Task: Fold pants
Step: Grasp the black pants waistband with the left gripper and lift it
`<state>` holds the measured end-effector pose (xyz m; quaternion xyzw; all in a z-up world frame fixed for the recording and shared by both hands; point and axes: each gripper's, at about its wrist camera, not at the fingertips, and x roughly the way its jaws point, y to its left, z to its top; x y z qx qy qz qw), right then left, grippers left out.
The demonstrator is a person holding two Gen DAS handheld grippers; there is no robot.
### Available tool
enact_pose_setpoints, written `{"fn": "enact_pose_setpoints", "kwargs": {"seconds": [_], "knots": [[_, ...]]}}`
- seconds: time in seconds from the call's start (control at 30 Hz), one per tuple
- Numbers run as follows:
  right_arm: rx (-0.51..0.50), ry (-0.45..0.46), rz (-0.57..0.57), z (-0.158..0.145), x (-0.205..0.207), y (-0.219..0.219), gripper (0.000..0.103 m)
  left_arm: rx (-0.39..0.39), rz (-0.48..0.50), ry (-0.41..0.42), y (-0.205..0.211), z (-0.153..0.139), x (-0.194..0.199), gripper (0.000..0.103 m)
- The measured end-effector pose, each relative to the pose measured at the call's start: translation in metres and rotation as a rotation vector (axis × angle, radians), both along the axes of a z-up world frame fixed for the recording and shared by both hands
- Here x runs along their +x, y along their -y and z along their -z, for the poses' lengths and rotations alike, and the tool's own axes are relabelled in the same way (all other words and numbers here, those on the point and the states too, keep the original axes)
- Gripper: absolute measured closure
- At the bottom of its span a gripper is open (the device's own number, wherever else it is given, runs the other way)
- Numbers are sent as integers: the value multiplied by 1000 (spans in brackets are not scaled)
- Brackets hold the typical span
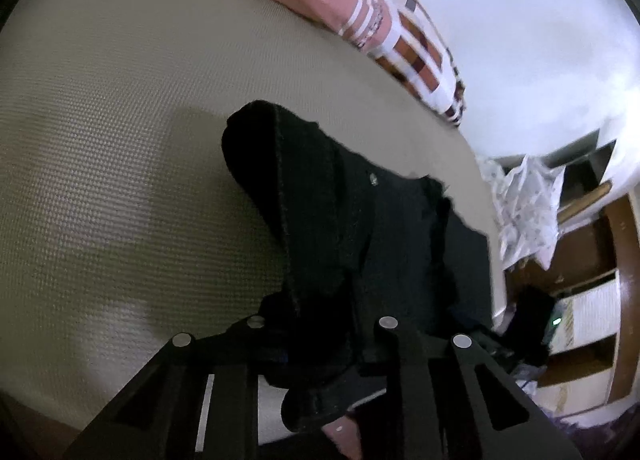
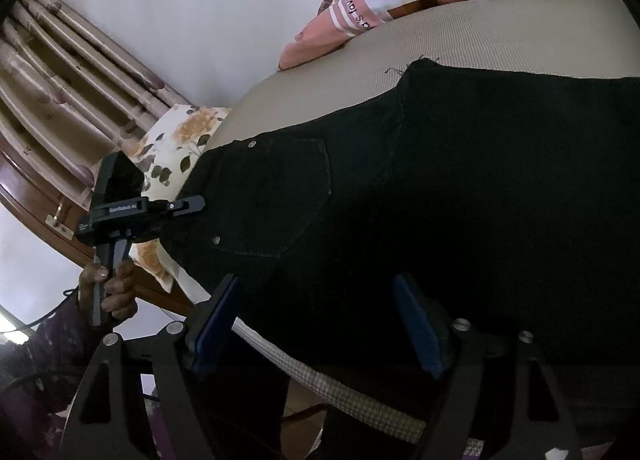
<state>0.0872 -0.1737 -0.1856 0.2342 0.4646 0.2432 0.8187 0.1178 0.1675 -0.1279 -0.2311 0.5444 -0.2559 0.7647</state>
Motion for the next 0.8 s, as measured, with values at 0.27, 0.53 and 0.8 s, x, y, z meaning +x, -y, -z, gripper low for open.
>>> {"fn": "enact_pose_setpoints", "kwargs": {"seconds": [0.27,0.53,0.8], "knots": [[45,0,9,1,2,5,28,-123,17,44,33,-42,-17,83],[179,16,14,-12,8,16,28,-234,129,35,103,-63,-28,83],[265,53,-53,-22,6,34,28,-355,245,-42,173,-44,-18,83]]}}
